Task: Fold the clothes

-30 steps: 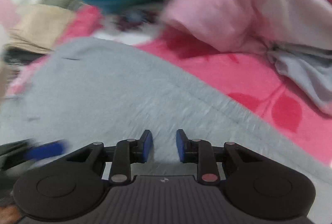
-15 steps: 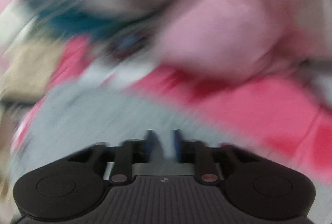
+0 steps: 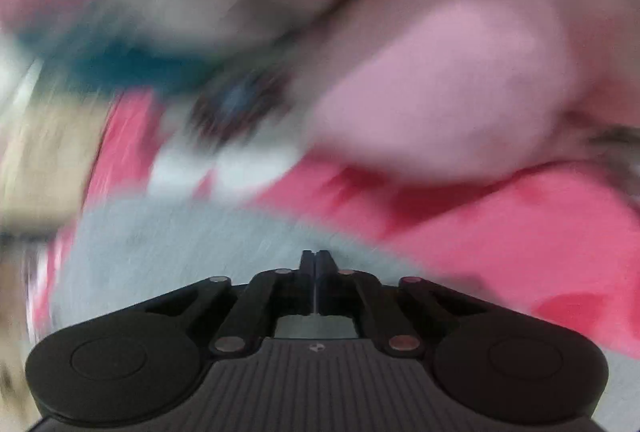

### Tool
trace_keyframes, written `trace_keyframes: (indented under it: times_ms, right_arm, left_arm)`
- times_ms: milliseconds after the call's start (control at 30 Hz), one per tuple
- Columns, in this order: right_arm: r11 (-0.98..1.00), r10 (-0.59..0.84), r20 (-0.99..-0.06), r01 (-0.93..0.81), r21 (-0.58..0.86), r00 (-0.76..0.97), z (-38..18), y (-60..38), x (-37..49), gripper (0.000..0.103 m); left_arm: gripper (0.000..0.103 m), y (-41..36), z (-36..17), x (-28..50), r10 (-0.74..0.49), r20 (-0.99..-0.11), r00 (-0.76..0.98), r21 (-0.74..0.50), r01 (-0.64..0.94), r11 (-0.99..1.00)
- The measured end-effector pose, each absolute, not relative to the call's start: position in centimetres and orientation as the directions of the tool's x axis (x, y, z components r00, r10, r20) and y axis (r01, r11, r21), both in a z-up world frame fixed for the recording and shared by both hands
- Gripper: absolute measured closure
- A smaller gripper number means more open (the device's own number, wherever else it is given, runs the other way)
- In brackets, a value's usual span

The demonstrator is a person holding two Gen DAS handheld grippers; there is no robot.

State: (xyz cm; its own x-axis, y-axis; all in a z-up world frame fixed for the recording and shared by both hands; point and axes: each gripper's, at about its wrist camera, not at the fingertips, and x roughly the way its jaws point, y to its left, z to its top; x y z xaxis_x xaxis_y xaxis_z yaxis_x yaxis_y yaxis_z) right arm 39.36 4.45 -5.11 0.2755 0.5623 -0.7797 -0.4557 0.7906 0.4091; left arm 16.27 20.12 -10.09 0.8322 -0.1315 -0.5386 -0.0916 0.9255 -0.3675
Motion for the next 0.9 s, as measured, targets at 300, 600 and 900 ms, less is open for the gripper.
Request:
trace_keyframes:
  times_ms: [300,600,900]
  right_arm:
    - [0.816,0.430,-0.877,-0.509,0.276,0.214,-3.7,-10.5,33.7,0.064]
    - [0.799,0.449,-0.775,-0.589,0.126,0.444,0.1,-17.2,28.2,0.080]
    - [0.796,0.205,-0.733,-0.546,-0.260,0.648,-5.1,-19.1,29.2,0.052]
  left_arm:
    - [0.064,20.2,-10.1,16.1,-0.136,-0.532,0.836,-0.372,-0.086,0.924]
    - [0.064,19.8,-10.3,16.3,-0.112,-0.530,0.840,-0.341,-0.090,0.936]
    - [0.064,19.7,-10.4,16.4,-0.111,-0.526,0.843,-0.340,-0.089,0.936]
